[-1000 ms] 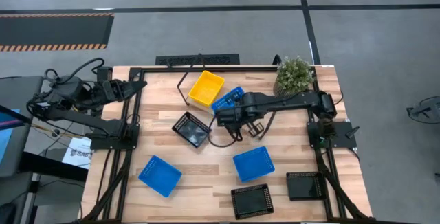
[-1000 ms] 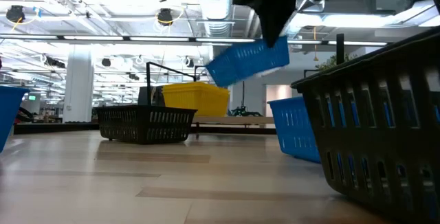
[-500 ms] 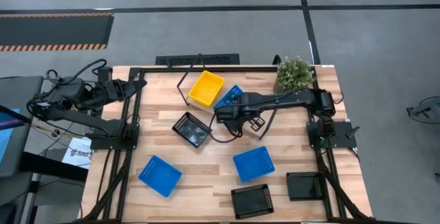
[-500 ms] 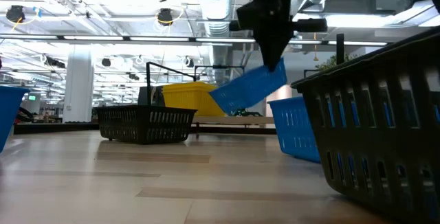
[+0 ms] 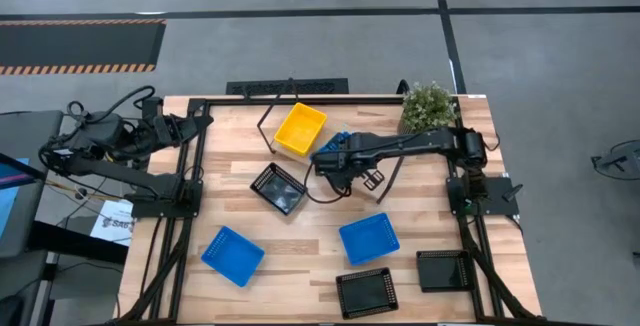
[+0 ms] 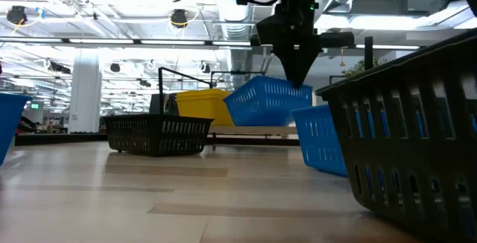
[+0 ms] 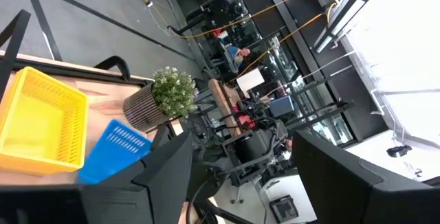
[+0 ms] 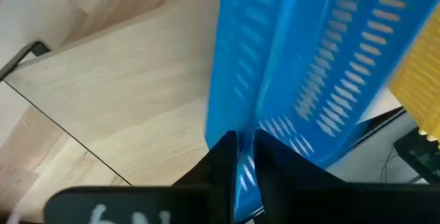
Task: Stack baskets on shelf by color
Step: Put the top right blue bin on the shelf
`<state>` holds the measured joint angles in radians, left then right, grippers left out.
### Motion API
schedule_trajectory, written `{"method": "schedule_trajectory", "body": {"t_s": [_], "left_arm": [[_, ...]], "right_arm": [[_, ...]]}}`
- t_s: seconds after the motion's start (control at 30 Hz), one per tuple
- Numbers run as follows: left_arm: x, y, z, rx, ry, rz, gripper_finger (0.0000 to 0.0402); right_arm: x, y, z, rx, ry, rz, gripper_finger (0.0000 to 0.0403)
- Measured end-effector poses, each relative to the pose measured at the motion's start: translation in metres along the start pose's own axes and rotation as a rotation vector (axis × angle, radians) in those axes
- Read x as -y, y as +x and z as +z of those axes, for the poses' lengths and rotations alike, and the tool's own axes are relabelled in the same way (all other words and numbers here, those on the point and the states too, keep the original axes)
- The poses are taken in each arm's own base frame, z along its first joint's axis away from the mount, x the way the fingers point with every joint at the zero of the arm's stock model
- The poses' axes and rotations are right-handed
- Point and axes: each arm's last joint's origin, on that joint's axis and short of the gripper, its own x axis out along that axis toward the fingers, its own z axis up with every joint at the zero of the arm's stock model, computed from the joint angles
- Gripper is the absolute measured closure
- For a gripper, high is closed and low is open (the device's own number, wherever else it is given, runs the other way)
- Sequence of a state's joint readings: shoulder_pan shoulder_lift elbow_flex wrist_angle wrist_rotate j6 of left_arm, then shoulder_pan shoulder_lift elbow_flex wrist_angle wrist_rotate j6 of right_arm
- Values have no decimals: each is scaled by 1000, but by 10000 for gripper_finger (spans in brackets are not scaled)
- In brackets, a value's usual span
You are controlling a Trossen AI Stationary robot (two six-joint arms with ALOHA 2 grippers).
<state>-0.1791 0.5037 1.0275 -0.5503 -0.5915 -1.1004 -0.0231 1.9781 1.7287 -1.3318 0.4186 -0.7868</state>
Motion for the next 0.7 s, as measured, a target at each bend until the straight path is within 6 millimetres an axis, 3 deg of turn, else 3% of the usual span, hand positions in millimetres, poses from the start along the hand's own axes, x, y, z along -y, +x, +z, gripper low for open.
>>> {"method": "schedule_trajectory", "body": {"t_s": [0.2,0.4,0.53,0.7], "left_arm": [[0,0,0,0,8,0,164],[0,0,0,-1,17,0,164],[0,0,0,0,8,0,164],[0,0,0,-14,7,-7,164]], "right_arm": [[0,0,0,-6,10,-8,283],[2,-16,-8,-21,189,-47,225],[2,-45,-18,62,508,-63,207],[-2,-70,-28,257,1189,168,211]]}}
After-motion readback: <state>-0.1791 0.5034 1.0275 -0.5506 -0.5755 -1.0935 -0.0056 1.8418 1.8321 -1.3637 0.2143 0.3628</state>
